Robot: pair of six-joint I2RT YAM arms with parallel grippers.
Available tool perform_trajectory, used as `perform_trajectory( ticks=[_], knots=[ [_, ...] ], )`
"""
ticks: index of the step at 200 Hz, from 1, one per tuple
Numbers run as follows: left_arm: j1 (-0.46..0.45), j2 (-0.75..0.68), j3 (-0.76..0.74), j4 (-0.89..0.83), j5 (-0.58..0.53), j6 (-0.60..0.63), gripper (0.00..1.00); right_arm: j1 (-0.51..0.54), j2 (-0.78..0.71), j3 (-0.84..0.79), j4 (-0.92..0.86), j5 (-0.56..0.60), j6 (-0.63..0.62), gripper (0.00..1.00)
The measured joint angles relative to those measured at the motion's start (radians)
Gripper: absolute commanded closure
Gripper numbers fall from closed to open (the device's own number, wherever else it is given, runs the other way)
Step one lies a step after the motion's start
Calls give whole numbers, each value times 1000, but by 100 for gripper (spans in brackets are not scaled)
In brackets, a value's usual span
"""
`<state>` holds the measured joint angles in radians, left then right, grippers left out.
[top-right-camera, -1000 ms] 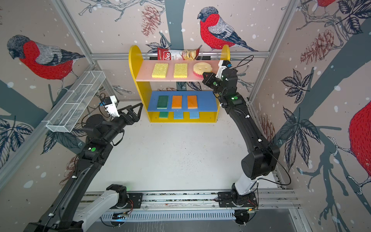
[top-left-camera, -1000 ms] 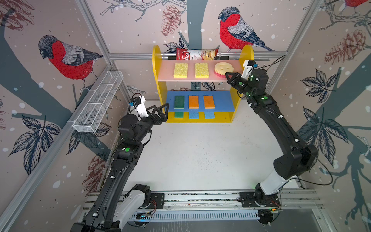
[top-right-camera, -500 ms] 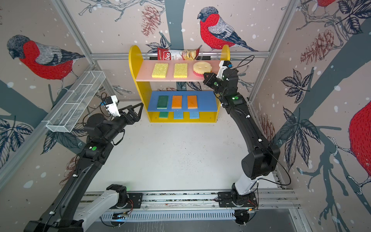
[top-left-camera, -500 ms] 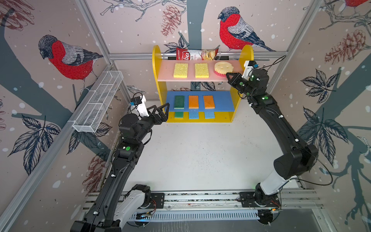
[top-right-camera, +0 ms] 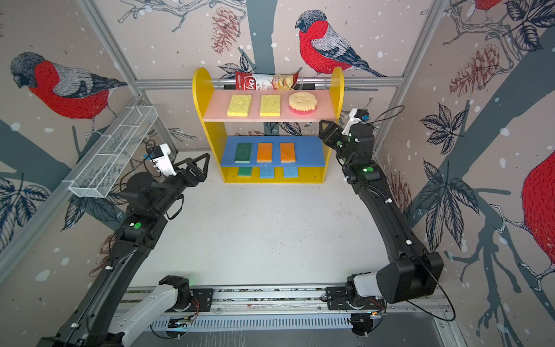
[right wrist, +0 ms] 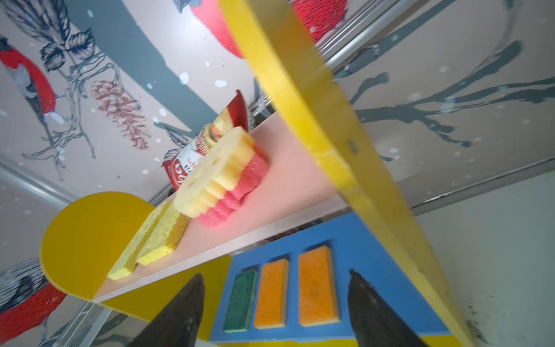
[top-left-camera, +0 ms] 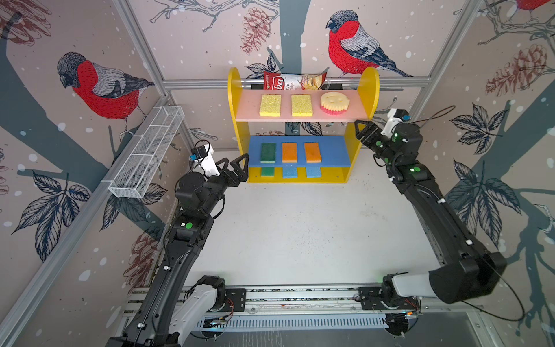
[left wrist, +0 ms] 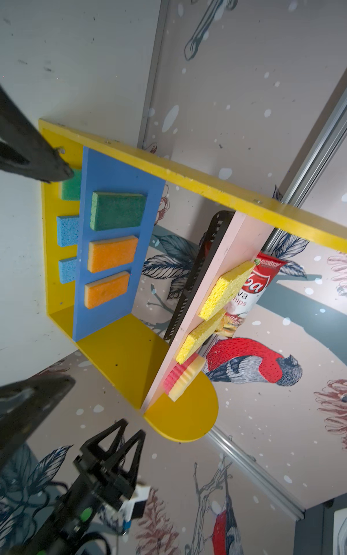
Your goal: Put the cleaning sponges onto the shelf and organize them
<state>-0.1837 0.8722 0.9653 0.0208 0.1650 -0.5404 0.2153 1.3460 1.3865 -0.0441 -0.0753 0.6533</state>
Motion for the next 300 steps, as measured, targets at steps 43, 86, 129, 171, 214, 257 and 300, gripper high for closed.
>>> perform_trajectory(
  ticks=[43,86,129,171,214,257,300],
  knots=[
    [0,-30,-26,-29,-171,24,2,-73,-78,-117,13,53,-21,1],
    [0,-82,-128,-25,-336,43,2,-107,-147,-266,39,116,-53,0],
    [0,-119,-223,20,-505,51,2,-133,-232,-451,153,243,-75,1],
    [0,-112,-338,127,-562,125,2,-139,-218,-522,213,286,-158,1],
    [0,-96,-451,249,-557,214,2,-144,-231,-673,396,266,-238,1],
    [0,-90,-626,459,-506,333,1,-146,-201,-741,522,191,-361,1],
    [0,-8,-729,602,-544,402,1,-156,-151,-716,518,170,-405,1]
  ],
)
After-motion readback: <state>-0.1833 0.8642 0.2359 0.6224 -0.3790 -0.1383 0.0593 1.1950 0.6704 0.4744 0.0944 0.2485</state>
